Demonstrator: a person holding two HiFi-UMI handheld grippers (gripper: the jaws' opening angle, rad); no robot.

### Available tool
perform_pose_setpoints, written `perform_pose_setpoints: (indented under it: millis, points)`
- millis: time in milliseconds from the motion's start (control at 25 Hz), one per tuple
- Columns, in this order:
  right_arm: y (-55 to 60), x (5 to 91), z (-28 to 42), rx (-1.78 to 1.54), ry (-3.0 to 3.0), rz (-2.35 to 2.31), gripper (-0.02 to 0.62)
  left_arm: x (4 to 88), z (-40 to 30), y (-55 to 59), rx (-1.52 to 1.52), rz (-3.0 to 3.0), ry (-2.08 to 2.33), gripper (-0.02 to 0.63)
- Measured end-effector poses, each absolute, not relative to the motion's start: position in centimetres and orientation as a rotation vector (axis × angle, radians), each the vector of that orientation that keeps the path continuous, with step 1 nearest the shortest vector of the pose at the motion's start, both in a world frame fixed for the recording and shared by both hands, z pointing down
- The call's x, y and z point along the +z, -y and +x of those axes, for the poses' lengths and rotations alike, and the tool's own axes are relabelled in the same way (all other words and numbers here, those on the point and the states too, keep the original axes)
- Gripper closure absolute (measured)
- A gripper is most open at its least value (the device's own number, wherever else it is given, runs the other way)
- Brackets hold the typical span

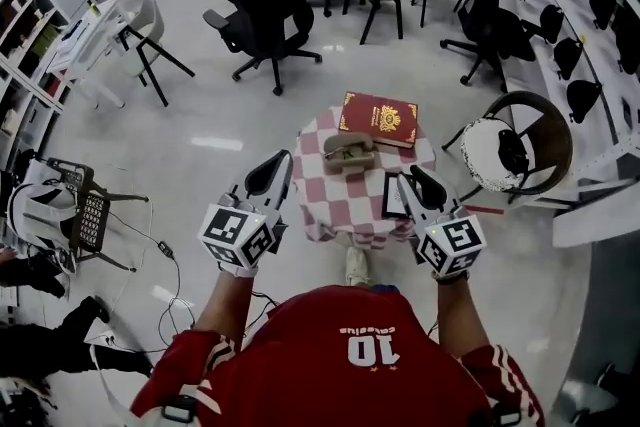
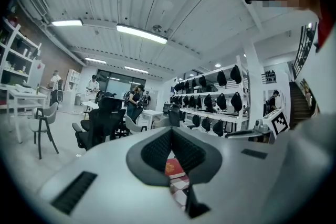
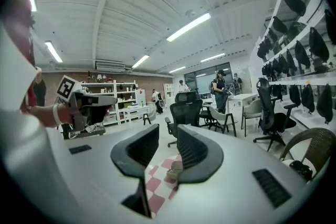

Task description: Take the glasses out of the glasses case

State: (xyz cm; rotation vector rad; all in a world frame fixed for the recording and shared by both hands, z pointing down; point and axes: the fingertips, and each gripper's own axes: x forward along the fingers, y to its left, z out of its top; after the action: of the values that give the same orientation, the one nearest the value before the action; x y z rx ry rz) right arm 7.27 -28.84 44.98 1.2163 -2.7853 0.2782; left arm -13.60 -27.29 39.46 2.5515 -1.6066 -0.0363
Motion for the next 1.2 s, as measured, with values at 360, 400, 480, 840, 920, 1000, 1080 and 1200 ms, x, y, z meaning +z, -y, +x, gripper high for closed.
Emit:
perform_pose_setpoints:
  millis: [360,400,480,840,920,1000,1080,1200]
  points:
    - [33.1,50.6,4.3,0.207,2.652,1.058,0.498,42.0,-14.1,29.4,-0.017,2.512,1.591,0.598]
    - [33.6,51.3,3.9,0.204,2.644,1.035,0.497,42.3,-14.2,29.8,-0.017,2.505,1.594,0.598]
    - [34.6,52.5,3.1,0.195,2.628,0.993,0.498,42.8,-14.5,30.5,-0.014,2.490,1.602,0.598]
    - [40.0,58.5,0.0,0.154,2.549,0.796,0.499,44.7,-14.6,34.4,0.006,2.447,1.623,0.598]
    - [41.3,59.8,-0.7,0.130,2.526,0.745,0.497,44.9,-14.5,35.2,0.005,2.437,1.626,0.598]
    - [42.4,61.4,-1.2,0.117,2.503,0.702,0.497,45.4,-14.5,35.9,0.009,2.422,1.635,0.598]
    - [43.4,63.5,-1.5,0.134,2.475,0.659,0.497,46.1,-14.7,36.5,0.014,2.401,1.649,0.598]
    - [44.6,65.8,-2.2,0.150,2.451,0.603,0.499,46.9,-15.3,37.6,0.018,2.364,1.678,0.598]
